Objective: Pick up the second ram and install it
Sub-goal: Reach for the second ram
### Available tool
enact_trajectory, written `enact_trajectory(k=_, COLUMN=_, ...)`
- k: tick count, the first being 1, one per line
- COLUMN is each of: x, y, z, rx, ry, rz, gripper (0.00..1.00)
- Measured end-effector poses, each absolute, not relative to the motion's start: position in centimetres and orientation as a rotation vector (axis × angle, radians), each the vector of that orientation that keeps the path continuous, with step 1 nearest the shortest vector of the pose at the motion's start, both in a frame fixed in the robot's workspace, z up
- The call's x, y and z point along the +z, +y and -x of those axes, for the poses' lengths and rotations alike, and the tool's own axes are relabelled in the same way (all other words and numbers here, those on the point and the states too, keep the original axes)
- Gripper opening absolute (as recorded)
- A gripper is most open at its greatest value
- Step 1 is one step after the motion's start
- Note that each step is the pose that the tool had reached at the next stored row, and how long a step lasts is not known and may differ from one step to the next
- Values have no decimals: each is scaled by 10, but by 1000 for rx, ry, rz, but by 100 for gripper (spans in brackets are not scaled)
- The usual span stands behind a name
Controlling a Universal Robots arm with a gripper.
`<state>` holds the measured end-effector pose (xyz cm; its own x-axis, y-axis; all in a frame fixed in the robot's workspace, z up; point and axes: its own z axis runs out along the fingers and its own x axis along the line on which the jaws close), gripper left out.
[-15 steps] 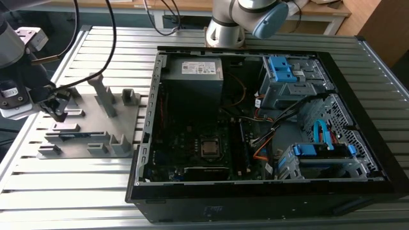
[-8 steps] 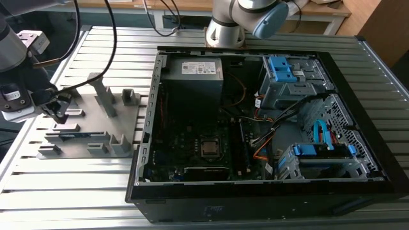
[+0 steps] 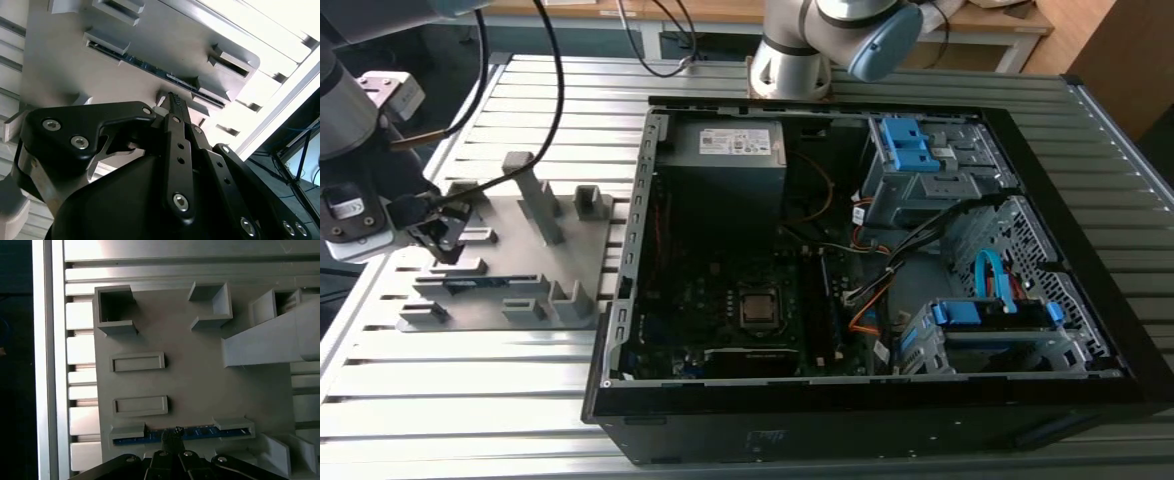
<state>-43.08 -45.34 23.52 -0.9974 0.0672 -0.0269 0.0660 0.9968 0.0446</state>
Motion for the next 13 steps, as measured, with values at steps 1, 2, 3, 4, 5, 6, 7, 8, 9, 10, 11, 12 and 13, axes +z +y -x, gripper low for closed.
enact_trajectory(k=1, x=235, y=-454, z=431, rx=68, ry=3111, rz=-104, gripper=10)
enact_trajectory(k=2, x=234, y=-454, z=431, rx=68, ry=3111, rz=-104, gripper=10)
enact_trajectory(k=3, x=233, y=-455, z=431, rx=68, ry=3111, rz=-104, gripper=10)
enact_trajectory(k=4, x=232, y=-455, z=431, rx=68, ry=3111, rz=-104, gripper=10)
enact_trajectory(k=5, x=231, y=-455, z=431, rx=68, ry=3111, rz=-104, gripper=10)
enact_trajectory(k=6, x=230, y=-456, z=431, rx=68, ry=3111, rz=-104, gripper=10)
enact_trajectory(k=7, x=229, y=-456, z=431, rx=68, ry=3111, rz=-104, gripper=10)
enact_trajectory(k=8, x=228, y=-456, z=431, rx=68, ry=3111, rz=-103, gripper=10)
enact_trajectory(k=9, x=227, y=-456, z=430, rx=67, ry=3111, rz=-103, gripper=10)
enact_trajectory(k=10, x=227, y=-456, z=430, rx=67, ry=3111, rz=-102, gripper=10)
enact_trajectory(k=11, x=226, y=-456, z=428, rx=66, ry=3111, rz=-101, gripper=10)
enact_trajectory(k=12, x=225, y=-456, z=426, rx=65, ry=3111, rz=-101, gripper=10)
enact_trajectory(k=13, x=224, y=-456, z=424, rx=64, ry=3111, rz=-100, gripper=10)
